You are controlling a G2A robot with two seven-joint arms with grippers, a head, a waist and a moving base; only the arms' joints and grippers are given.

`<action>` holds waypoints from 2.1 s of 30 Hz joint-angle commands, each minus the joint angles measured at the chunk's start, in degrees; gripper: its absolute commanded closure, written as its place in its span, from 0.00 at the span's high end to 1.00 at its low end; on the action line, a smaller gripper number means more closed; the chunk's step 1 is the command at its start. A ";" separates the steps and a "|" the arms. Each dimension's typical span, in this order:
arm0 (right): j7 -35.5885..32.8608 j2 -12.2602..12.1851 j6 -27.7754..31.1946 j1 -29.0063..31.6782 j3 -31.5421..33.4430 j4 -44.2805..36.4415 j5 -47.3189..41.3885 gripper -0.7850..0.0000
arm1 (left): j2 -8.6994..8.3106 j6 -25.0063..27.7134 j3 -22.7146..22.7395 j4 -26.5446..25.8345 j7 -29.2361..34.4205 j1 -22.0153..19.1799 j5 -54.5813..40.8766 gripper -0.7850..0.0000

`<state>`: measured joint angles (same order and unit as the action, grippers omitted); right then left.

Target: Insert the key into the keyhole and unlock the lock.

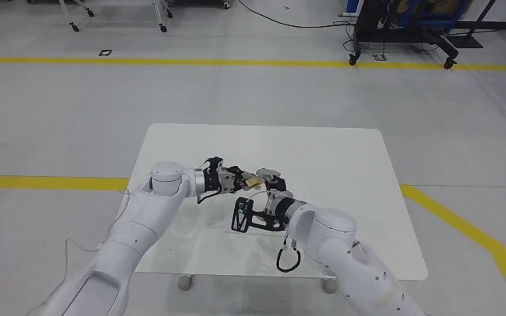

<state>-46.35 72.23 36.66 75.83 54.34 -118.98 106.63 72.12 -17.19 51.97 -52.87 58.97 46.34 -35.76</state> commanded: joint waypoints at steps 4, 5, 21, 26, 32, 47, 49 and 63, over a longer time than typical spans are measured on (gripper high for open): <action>10.12 -0.40 2.10 2.00 5.34 3.47 -13.86 0.13 | -0.62 5.81 1.70 -1.58 -0.69 1.27 1.56 0.00; 12.30 -0.58 3.70 2.42 6.83 4.47 -17.40 0.00 | -0.74 7.19 2.27 -2.11 -1.12 1.66 1.45 0.00; 25.35 -2.96 19.97 2.16 16.30 14.80 -37.03 0.00 | -2.09 21.10 7.04 -12.00 -2.20 9.22 2.64 0.00; 24.87 -3.00 19.15 0.61 14.11 15.36 -36.26 0.00 | -2.18 20.62 7.14 -13.43 -2.19 10.07 3.18 0.00; 24.52 -2.90 15.94 -1.87 12.15 17.56 -35.23 0.00 | -2.29 20.25 7.37 -14.26 -1.09 10.45 3.42 0.00; 26.59 -3.65 15.03 -2.68 10.82 16.03 -31.89 0.00 | -2.55 18.51 8.57 -14.81 -0.66 10.97 2.76 0.00; 29.04 -3.96 14.91 -1.69 11.48 14.17 -29.12 0.22 | -2.40 17.69 9.73 -14.11 -4.45 11.34 0.11 0.00; 38.34 -4.28 -7.88 4.81 6.99 9.03 -0.68 0.42 | -1.29 16.95 8.58 -14.05 -12.54 11.33 -0.65 0.00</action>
<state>-7.90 67.84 30.67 80.80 62.25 -110.00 104.23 70.77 -0.22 60.63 -67.08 46.41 57.77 -36.44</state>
